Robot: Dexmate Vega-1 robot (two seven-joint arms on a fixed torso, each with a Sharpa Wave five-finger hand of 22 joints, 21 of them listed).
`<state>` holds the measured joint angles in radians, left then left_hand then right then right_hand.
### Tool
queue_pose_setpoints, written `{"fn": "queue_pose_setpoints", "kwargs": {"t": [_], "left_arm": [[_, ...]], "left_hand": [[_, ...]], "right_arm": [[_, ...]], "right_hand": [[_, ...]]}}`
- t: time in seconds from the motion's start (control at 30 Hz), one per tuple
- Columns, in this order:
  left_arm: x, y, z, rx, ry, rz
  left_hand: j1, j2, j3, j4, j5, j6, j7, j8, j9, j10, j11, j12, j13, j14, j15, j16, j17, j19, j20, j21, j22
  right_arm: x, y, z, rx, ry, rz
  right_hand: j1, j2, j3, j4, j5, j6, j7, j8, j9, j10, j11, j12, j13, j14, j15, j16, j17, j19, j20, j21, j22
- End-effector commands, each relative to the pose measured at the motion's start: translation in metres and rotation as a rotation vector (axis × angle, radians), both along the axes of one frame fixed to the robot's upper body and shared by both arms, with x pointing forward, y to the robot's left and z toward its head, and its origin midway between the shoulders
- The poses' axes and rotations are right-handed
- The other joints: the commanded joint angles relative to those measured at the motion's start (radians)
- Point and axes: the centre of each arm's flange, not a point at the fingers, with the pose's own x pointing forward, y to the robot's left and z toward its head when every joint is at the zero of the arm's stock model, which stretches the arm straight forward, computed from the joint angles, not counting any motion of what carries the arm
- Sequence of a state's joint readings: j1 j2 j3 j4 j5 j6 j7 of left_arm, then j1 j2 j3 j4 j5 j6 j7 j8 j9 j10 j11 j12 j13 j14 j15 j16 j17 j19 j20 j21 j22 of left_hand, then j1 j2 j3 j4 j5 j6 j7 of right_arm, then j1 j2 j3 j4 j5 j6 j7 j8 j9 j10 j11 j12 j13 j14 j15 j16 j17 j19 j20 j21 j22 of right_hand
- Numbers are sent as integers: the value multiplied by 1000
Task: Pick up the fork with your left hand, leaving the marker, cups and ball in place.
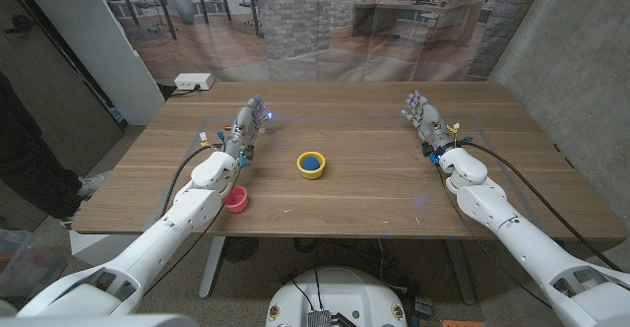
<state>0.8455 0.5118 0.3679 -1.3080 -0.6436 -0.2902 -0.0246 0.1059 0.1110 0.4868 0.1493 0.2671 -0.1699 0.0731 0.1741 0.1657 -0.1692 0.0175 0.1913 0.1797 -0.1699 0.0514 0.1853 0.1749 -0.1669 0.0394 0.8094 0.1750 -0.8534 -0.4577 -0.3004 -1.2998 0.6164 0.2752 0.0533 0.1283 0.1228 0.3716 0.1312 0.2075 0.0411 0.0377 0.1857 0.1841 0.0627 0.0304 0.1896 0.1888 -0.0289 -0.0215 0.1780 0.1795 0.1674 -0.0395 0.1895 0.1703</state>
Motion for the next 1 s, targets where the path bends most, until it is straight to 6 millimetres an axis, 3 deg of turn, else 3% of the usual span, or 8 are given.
{"fn": "queue_pose_setpoints", "kwargs": {"t": [0.03, 0.23, 0.37, 0.5, 0.63, 0.93, 1.0], "left_arm": [[-6, 2, 3, 16, -7, 24], [-9, 5, 4, 36, -13, 59], [-10, 9, 6, 50, -24, 93], [-12, 13, 9, 69, -29, 124], [-12, 17, 12, 81, -35, 155], [-13, 28, 21, 148, -42, 218], [-13, 29, 23, 157, -41, 224]], "left_hand": [[15, 41, 9, -9, 4, -148, 2, 6, 5, -142, 1, 9, 2, -127, 4, 8, 1, -194, 1, 4, 2], [37, 24, 13, -37, 0, -126, -1, 13, 5, -111, 1, 19, 3, -95, 15, 14, -2, -167, 15, 2, 1], [74, 5, 20, -82, -13, -75, -23, 25, 7, -69, 11, 30, 5, -55, 26, 19, -2, -134, 30, -3, 1], [106, -1, 28, -118, -27, -40, -31, 29, 8, -38, 15, 36, 6, -18, 32, 23, -1, -109, 65, -7, 2], [142, -7, 36, -161, -48, 3, -43, 34, 11, 14, 16, 49, 9, 29, 61, 30, 2, -99, 101, -18, 5], [175, -15, 44, -201, -67, 44, -38, 39, 13, 56, 17, 60, 14, 74, 76, 38, 6, -82, 115, -24, 7], [193, -16, 49, -221, -74, 53, -35, 38, 13, 75, 36, 65, 17, 97, 79, 44, 9, -82, 119, -30, 9]], "right_arm": [[0, 3, -5, -34, 11, 8], [-1, 3, -7, -31, 12, 8], [-1, 3, -8, -29, 13, 7], [-1, 4, -9, -28, 15, 7], [-1, 5, -9, -28, 16, 7], [3, 9, -7, -35, 18, 13], [3, 9, -7, -36, 19, 14]], "right_hand": [[10, 9, 6, -1, 5, -2, 9, 8, 1, 6, 0, 5, 2, -8, -3, 7, 2, 6, -13, 4, 2], [10, 8, 7, -2, 4, -2, 9, 8, 1, 5, 1, 5, 2, -7, -1, 7, 2, 6, -12, 4, 2], [11, 7, 7, -3, 4, -2, 10, 8, 1, 5, 1, 5, 2, -7, -1, 7, 2, 6, -11, 4, 2], [11, 6, 7, -4, 4, -2, 11, 8, 1, 5, 1, 5, 2, -7, 0, 7, 2, 7, -10, 5, 2], [12, 5, 7, -5, 4, -2, 11, 8, 1, 5, 0, 5, 2, -7, 0, 7, 2, 6, -11, 5, 2], [12, 2, 7, -6, 3, -1, 12, 9, 1, 6, 4, 5, 2, -7, 3, 6, 2, 7, -9, 5, 2], [13, 1, 7, -7, 3, -1, 12, 9, 1, 6, 2, 5, 2, -7, 3, 6, 1, 6, -8, 4, 2]]}}
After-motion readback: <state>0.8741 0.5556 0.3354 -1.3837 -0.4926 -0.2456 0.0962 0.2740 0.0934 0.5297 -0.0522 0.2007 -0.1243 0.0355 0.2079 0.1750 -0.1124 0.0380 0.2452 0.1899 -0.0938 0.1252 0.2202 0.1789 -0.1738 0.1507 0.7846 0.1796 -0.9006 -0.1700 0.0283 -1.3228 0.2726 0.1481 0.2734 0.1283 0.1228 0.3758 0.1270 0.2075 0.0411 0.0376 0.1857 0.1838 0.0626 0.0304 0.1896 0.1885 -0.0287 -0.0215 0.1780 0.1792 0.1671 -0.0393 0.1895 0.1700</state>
